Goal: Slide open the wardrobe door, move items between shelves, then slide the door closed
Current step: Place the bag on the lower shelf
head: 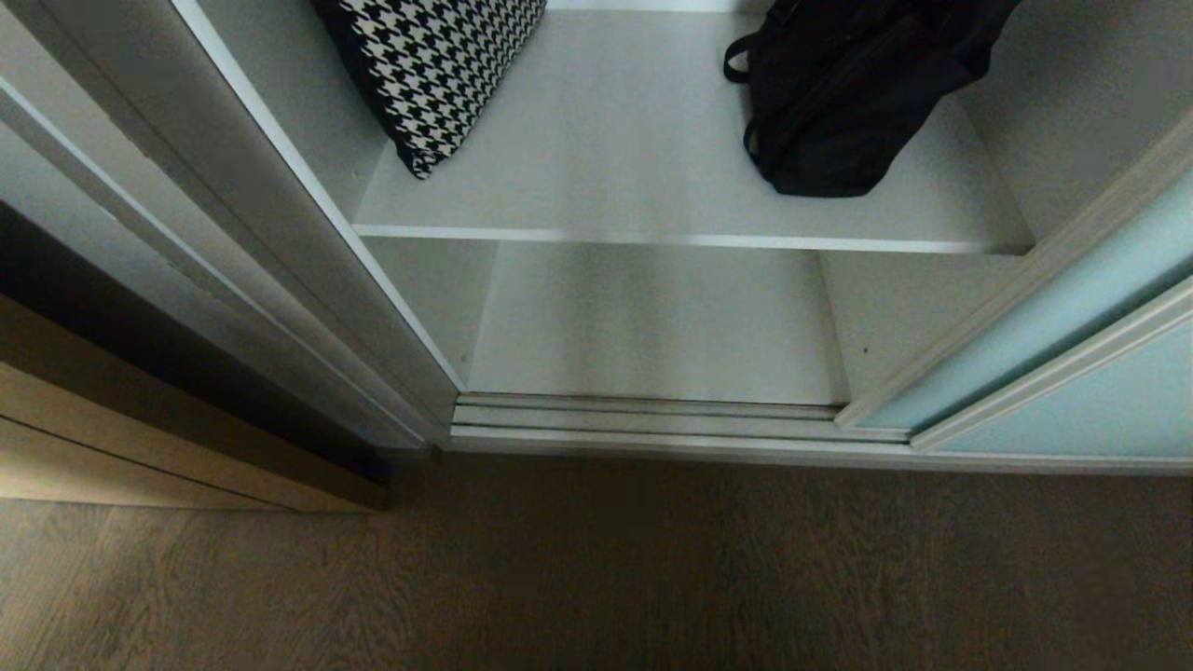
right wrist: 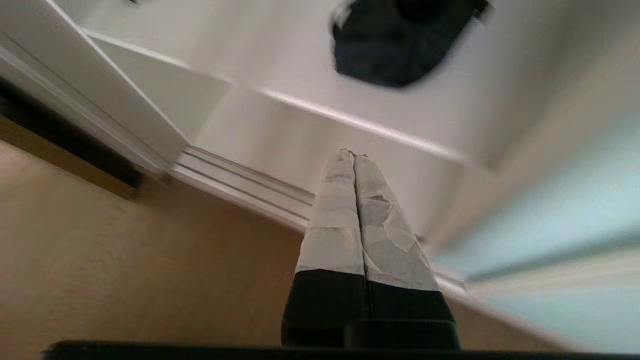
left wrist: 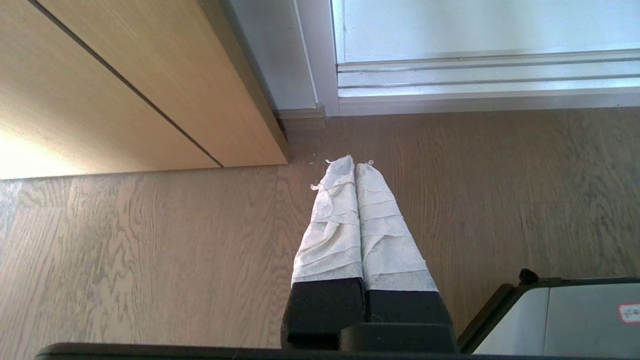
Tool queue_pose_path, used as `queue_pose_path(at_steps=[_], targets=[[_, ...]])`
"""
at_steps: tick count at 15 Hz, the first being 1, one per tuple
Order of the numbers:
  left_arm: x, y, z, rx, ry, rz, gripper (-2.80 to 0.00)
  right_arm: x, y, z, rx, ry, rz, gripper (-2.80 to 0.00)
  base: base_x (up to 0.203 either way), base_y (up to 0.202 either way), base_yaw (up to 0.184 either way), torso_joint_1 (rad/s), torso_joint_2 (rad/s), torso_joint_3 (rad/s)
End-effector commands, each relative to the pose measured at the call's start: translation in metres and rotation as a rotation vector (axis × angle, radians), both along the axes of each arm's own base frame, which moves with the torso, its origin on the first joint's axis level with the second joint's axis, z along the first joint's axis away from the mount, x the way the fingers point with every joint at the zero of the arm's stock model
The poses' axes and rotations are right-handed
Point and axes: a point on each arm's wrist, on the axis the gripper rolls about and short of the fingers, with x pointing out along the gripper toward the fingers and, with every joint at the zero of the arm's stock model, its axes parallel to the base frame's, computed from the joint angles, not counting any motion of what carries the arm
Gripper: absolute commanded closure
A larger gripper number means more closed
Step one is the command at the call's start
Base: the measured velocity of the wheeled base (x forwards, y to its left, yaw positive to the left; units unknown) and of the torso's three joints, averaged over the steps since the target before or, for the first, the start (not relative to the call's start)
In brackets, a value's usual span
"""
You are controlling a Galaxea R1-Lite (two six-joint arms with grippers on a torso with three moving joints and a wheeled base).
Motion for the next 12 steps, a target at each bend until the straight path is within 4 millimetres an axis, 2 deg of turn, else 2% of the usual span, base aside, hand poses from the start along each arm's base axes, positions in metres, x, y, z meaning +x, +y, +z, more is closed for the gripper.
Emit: queue_pose_path(at_steps=[1, 5, 9, 12], targets=[[0.0, 0.0, 0.0, 0.0, 0.002, 0.0, 0.0, 0.046, 0.01, 0.011, 0.0, 0.056, 0.046, 0.0, 0.0, 0.0, 0.0, 0.0, 0.0, 0.0], [0.0, 0.0, 0.0, 0.0, 0.002, 0.0, 0.0, 0.102, 0.03, 0.03, 0.016, 0.067, -0.002, 0.0, 0.0, 0.0, 0.0, 0.0, 0.0, 0.0], [0.0, 0.0, 0.0, 0.0, 0.002, 0.0, 0.0, 0.162, 0.049, 0.034, 0.03, 0.054, -0.117, 0.0, 0.0, 0.0, 0.0, 0.0, 0.0, 0.0], [0.0, 0.0, 0.0, 0.0, 0.002, 0.0, 0.0, 0.191, 0.056, 0.052, 0.067, -0.027, -0.203, 0.0, 0.0, 0.0, 0.0, 0.0, 0.0, 0.0]])
